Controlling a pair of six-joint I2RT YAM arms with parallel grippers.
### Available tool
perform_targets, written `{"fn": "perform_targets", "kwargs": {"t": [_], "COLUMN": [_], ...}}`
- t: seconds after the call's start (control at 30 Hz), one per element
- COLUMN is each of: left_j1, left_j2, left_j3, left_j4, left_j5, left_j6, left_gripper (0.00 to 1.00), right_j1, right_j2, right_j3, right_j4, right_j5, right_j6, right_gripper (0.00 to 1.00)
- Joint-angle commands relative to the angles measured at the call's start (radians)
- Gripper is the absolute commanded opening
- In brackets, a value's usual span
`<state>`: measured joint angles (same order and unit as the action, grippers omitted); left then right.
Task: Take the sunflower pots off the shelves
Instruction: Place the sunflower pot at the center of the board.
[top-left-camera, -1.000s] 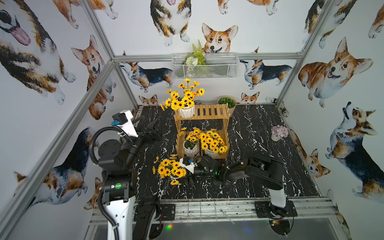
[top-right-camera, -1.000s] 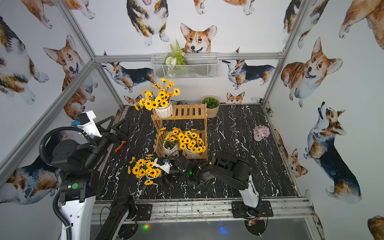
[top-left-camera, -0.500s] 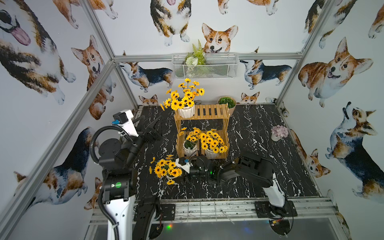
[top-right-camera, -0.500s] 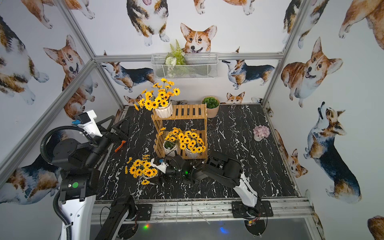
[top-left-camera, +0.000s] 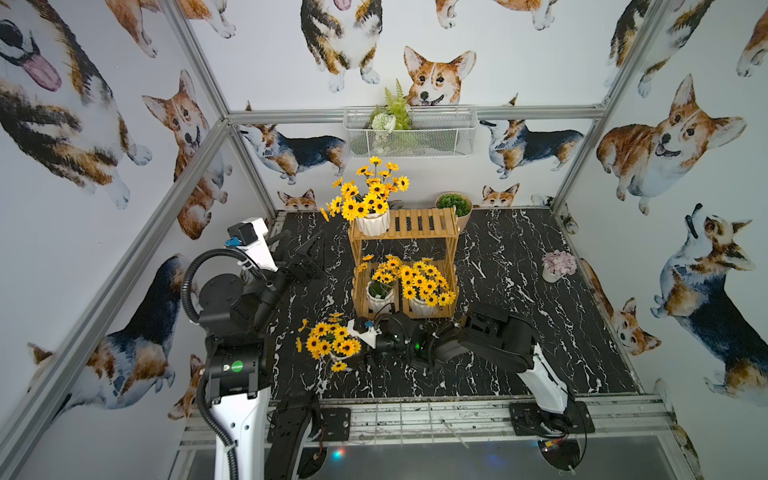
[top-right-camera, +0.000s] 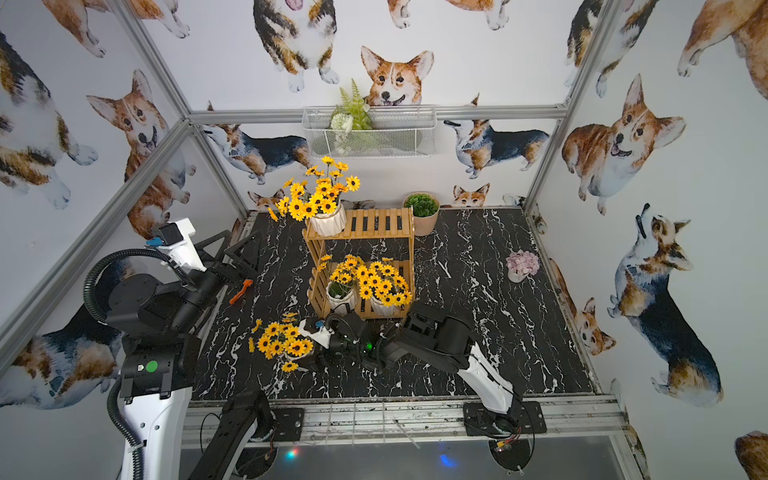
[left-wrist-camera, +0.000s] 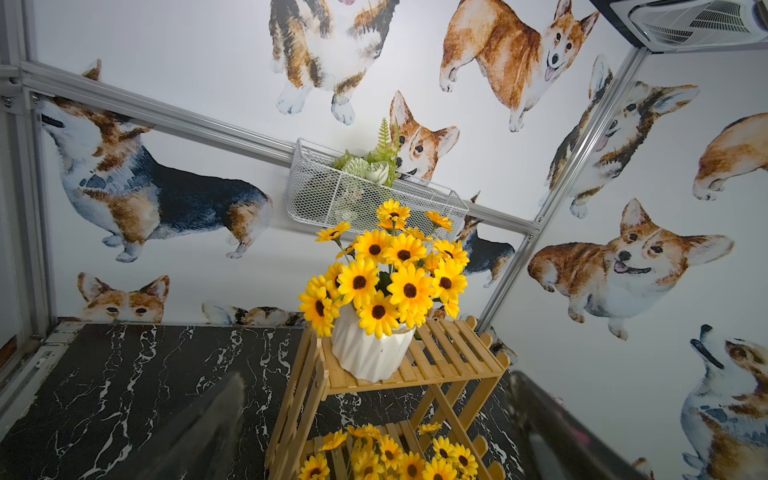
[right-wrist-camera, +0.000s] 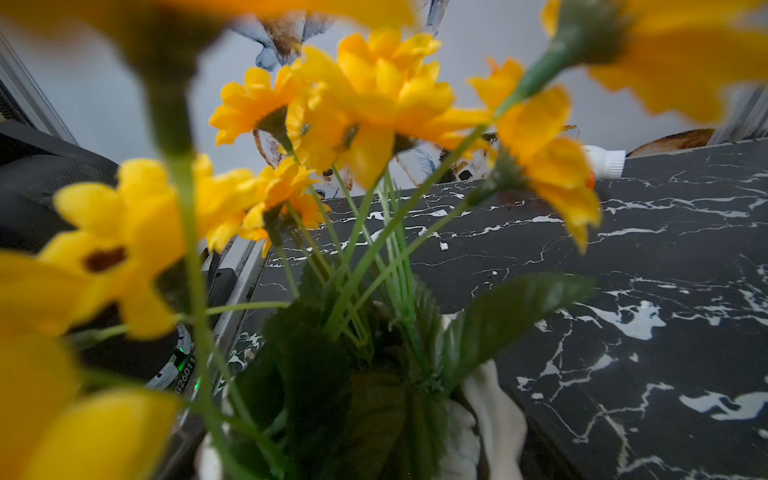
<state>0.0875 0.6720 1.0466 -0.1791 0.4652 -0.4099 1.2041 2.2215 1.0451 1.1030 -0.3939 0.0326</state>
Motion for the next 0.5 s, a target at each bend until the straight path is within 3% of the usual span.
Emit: {"fn": "perform_targets", "kwargs": {"t": [0.0, 0.47], "left_j1": [0.000, 0.000], "left_j2": [0.002, 0.002], "left_j3": [0.003, 0.001], "left_j4": [0.024, 0.021], "left_j5": [0.009, 0.006], "left_j6": [0.003, 0.008], "left_gripper": [1.00, 1.00], "right_j1": [0.000, 0.000], "right_j2": [0.019, 0.072], "right_j3": [0.022, 0.053], "right_j4": [0.116, 0.103], "right_j5": [-0.019, -0.021], "right_j6": [0.009, 0.018], "right_gripper": [0.00, 0.00]}}
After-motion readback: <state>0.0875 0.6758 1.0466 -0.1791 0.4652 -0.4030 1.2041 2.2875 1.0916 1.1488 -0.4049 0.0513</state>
